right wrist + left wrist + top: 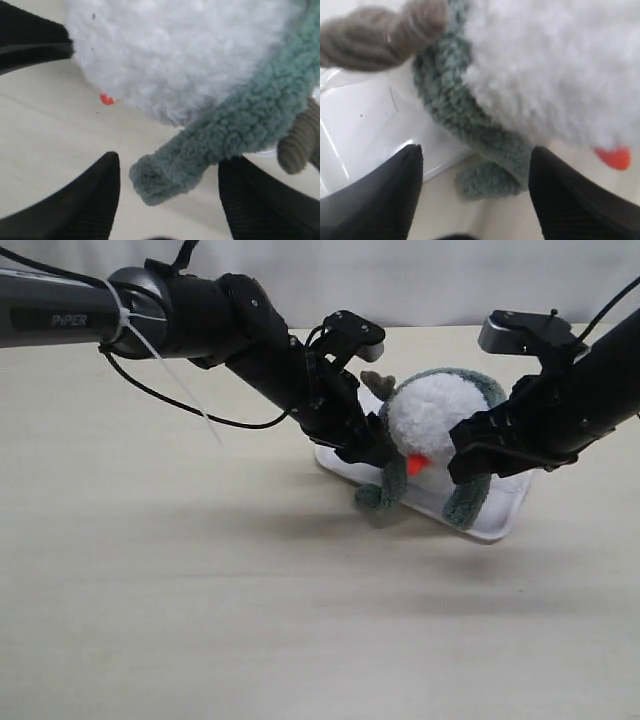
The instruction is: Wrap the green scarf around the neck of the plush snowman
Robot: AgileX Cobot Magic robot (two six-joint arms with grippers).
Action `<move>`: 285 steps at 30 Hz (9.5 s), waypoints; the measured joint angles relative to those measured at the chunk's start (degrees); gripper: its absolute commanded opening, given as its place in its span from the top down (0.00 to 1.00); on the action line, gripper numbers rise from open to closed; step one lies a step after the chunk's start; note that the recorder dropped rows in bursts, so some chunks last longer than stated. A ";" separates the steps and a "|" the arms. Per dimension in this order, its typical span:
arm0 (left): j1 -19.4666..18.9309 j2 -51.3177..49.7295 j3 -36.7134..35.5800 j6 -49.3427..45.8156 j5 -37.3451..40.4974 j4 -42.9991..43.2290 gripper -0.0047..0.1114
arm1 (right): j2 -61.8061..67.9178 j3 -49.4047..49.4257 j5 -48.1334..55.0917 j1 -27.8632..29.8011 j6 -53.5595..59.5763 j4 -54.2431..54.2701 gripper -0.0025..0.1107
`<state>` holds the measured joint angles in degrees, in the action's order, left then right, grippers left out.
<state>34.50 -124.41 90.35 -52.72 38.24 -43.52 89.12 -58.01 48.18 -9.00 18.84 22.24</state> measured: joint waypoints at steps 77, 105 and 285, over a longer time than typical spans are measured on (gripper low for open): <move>1.58 -2.79 0.00 -9.89 -11.90 -20.18 0.46 | 5.03 -13.23 -6.19 0.09 -18.25 -27.49 0.94; 0.81 2.46 0.00 -2.54 -0.45 -3.76 0.46 | 7.46 -14.65 -6.56 0.09 -0.23 -6.97 0.94; 0.87 92.31 -59.09 50.81 -40.59 43.52 0.90 | -49.91 2.94 -24.40 -7.05 -12.02 -16.76 0.85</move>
<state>35.37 -32.10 31.26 -1.90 -2.35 0.00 39.21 -55.06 23.77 -16.05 6.81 5.48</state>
